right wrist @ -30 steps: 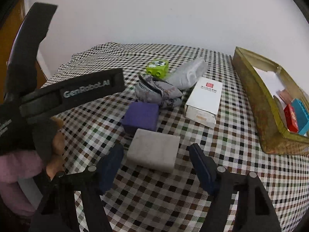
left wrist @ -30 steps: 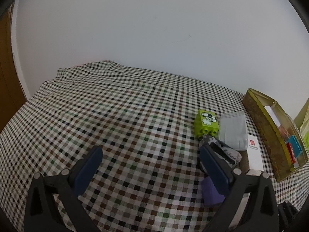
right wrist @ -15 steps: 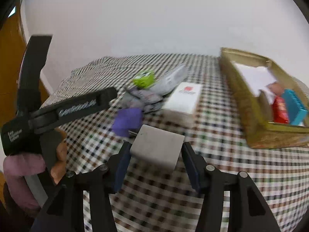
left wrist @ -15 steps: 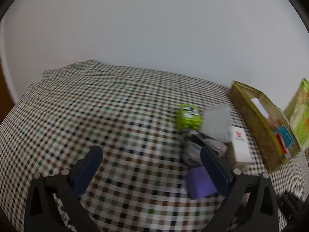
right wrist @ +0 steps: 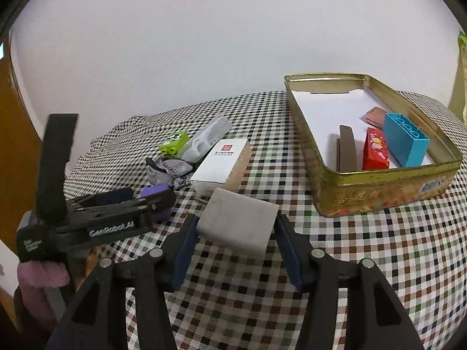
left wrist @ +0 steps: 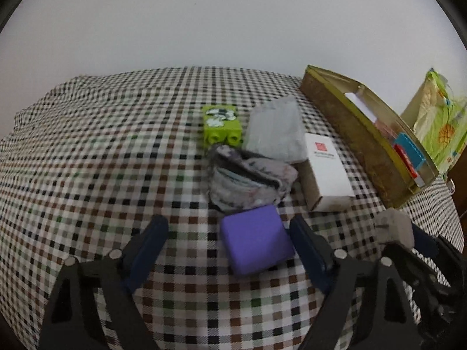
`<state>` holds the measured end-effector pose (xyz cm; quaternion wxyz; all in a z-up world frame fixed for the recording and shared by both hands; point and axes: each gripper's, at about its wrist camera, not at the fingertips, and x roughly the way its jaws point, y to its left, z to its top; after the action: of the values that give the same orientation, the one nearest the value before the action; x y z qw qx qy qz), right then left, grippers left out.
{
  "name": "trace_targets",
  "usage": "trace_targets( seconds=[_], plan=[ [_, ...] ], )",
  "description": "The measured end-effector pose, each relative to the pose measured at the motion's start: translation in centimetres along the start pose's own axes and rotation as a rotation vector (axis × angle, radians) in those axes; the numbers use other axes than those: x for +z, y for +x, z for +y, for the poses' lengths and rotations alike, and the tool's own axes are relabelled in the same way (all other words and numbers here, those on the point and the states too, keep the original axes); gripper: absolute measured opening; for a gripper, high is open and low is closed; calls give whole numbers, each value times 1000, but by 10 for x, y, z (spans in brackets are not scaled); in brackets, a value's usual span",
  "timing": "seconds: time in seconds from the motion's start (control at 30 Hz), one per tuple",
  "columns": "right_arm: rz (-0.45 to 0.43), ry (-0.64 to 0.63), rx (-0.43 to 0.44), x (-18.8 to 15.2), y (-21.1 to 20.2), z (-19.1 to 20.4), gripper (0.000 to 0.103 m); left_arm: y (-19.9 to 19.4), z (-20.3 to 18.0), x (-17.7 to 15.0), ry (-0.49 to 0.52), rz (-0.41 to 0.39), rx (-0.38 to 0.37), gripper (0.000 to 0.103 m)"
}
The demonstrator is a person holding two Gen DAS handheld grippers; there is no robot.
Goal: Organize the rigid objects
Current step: 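Grasp the white block with the right tool while the left tool grasps the purple block, then carry the white block and purple block with both tools over the tin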
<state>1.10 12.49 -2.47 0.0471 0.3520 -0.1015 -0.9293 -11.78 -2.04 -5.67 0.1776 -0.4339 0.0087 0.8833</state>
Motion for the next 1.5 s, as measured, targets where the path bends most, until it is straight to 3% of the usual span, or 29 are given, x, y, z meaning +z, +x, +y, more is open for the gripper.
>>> trace_targets(
  seconds=[0.1, 0.17, 0.43, 0.63, 0.83, 1.17, 1.5],
  plan=[
    [5, 18, 7, -2, -2, 1, 57, 2, -1, 1, 11, -3, -2, 71],
    [12, 27, 12, -1, 1, -6, 57, 1, -3, 1, 21, -10, -29, 40],
    [1, 32, 6, 0, -1, -8, 57, -5, -1, 1, 21, -49, -67, 40],
    [-80, 61, 17, 1, -14, -15, 57, -30, -11, -5, 54, -179, -115, 40],
    [-136, 84, 47, 0, -24, -18, 57, -41, -4, -2, 23, -274, -106, 40],
    [-222, 40, -76, 28, -42, -53, 57, -48, -20, 3, 33, -310, -108, 40],
    [-283, 72, -160, 63, -48, -116, 57, -46, -79, 18, 103, -334, -146, 40]
  ],
)
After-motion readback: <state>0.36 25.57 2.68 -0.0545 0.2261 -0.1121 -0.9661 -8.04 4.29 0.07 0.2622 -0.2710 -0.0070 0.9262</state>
